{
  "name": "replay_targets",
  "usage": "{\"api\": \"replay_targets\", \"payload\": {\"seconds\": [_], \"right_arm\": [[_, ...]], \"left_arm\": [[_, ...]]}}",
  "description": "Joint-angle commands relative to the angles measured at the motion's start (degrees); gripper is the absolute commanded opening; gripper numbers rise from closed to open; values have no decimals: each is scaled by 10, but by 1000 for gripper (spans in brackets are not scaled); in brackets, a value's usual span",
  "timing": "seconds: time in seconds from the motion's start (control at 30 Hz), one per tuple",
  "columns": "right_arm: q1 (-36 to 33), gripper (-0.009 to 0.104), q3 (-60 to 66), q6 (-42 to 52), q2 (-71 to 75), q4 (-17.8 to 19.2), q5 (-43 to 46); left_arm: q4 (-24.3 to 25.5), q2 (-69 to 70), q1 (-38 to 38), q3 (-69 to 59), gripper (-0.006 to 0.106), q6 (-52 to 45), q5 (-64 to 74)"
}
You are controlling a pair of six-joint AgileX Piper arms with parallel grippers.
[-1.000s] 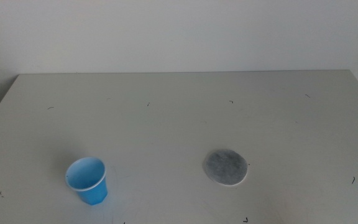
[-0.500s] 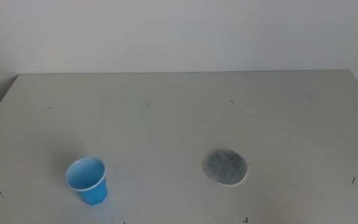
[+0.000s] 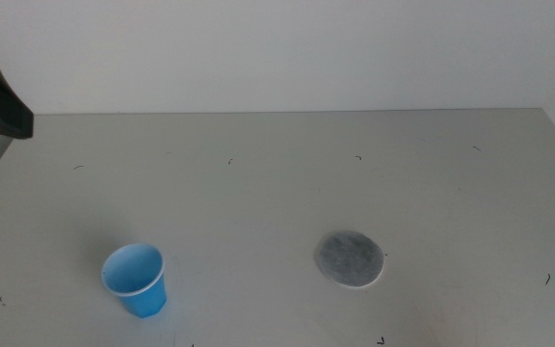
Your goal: Place an empty cup on a cup mat.
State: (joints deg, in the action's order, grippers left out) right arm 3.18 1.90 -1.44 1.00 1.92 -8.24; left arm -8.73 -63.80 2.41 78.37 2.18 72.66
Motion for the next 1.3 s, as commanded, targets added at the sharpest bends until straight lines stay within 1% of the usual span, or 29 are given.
{"api": "replay_targets", "payload": {"seconds": [0.0,0.23,0.63,0.8,0.97,1.0,1.27], "right_arm": [[-1,94,-7,5,11,5,45],[-1,94,-7,5,11,5,45],[-1,94,-7,5,11,5,45],[-1,94,-7,5,11,5,45],[-1,94,-7,5,11,5,45],[-1,94,-7,5,11,5,45],[-1,94,-7,5,11,5,45]], "left_arm": [[-10,-10,0,2,103,-10,25],[-4,-57,0,-57,103,-28,25],[-17,-137,2,-121,103,-42,-24],[-3,-174,31,-127,103,-41,-58],[23,-217,59,-127,103,-27,-83],[24,-254,63,-127,103,-22,-99],[25,-319,63,-127,103,-22,-135]]}}
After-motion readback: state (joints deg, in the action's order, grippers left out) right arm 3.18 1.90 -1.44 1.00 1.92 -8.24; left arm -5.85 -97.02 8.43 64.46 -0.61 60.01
